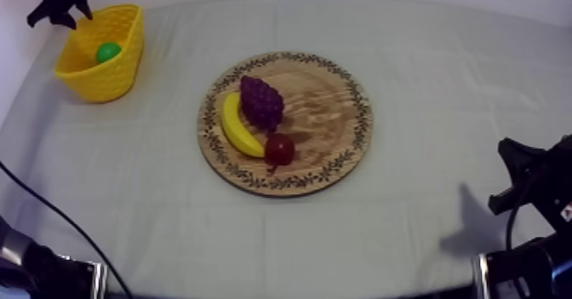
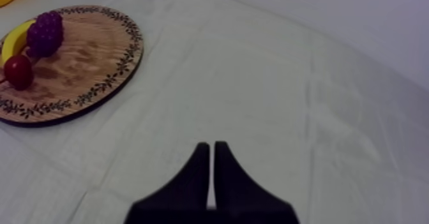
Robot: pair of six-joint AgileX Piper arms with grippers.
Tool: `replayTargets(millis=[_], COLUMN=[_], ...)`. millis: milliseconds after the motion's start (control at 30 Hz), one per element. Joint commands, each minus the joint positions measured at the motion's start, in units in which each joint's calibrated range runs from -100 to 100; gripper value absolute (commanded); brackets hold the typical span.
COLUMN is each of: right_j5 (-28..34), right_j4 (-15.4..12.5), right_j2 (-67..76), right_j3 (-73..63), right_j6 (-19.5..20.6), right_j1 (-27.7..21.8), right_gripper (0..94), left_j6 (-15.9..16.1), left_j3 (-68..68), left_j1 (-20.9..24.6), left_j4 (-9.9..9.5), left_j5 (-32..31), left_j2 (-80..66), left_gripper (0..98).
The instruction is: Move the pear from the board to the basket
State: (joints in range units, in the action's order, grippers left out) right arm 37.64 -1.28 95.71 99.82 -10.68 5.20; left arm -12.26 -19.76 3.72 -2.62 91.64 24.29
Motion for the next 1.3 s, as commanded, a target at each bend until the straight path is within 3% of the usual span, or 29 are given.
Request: replayTargets(millis=[0,467,767,900,1000,1067,1267], right_j5=[0.02,0.02,0.02,0.02,0.02,0.02,0.02], right_j4=[-0.01,-0.01,-0.01,-0.01,-0.01,-0.01,-0.01], right_j2=[0.04,0.04,0.04,0.04,0.04,0.04,0.04], right_j3=[-0.05,-0.05,-0.05,-0.05,-0.05,-0.05,-0.05], right_j6=[-0.04,-0.04,-0.04,-0.04,-0.04,-0.04,-0.06], right_j1=[0.01,0.01,0.01,0.01,0.01,0.01,0.01], right_gripper=[0.4,0.4,0.4,0.4,0.4,0.4,0.4], left_j6=[-0.03,0.05,4.75,5.95,5.16,5.66,11.25], left_j3=[1.99,20.71,39.93,49.69,56.93,61.22,72.75], left_j1=[-0.17,-1.42,-2.23,-4.66,-6.45,-7.1,-9.48], left_j4=[-0.06,-0.08,0.09,-2.39,-4.84,-5.44,-4.15], left_j5=[0.04,-3.11,-13.18,-19.35,-23.31,-25.42,-32.34], left_j2=[-4.32,-24.38,-41.87,-51.23,-58.17,-62.43,-74.87], left_gripper=[26.1,8.9,0.5,0.2,0.1,0.1,0.0])
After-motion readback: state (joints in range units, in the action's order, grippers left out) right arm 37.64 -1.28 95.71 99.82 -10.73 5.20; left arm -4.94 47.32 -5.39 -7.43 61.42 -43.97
